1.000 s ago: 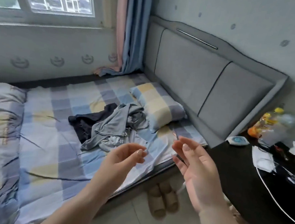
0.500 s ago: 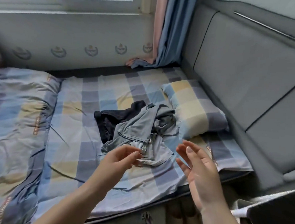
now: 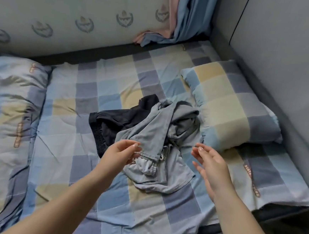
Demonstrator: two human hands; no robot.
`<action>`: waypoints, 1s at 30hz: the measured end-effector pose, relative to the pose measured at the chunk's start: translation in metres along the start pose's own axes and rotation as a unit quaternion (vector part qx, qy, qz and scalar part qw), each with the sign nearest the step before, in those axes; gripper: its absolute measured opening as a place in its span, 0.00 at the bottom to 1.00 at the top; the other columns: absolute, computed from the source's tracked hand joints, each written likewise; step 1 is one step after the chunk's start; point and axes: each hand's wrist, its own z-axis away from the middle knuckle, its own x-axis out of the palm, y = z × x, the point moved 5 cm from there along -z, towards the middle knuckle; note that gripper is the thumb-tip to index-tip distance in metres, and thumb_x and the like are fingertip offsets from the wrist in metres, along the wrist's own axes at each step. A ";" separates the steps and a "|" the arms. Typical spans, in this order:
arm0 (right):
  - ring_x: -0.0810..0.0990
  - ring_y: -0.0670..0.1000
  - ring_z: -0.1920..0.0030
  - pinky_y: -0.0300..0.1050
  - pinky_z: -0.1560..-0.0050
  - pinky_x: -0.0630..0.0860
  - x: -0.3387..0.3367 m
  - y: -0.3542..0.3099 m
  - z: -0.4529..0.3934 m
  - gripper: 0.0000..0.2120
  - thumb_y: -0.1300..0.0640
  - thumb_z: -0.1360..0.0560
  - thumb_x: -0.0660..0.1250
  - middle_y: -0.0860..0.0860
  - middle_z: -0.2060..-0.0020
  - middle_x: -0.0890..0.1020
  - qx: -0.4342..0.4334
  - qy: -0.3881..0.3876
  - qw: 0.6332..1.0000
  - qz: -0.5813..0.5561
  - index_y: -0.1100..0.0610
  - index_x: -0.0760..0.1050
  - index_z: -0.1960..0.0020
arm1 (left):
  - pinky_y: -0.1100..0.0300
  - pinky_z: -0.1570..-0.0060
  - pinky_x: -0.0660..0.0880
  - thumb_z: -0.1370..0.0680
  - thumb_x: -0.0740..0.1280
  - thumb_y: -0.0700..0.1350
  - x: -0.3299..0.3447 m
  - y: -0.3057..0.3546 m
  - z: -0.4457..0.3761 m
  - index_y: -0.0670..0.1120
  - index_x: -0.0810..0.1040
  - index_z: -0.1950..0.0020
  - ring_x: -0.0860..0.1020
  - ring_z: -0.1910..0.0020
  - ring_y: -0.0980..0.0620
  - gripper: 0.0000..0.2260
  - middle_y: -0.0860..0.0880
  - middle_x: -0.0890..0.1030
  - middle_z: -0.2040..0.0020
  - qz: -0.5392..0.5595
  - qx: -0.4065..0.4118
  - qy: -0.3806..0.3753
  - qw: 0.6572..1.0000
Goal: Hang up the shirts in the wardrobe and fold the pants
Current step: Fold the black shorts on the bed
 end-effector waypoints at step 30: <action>0.80 0.42 0.51 0.33 0.53 0.74 0.199 0.319 -0.208 0.15 0.69 0.23 0.63 0.48 0.53 0.83 0.036 -0.244 0.937 0.246 0.49 0.78 0.53 | 0.59 0.51 0.77 0.23 0.69 0.41 -0.158 -0.307 -0.288 0.46 0.63 0.26 0.80 0.46 0.53 0.27 0.51 0.80 0.43 0.120 -0.118 0.203 0.965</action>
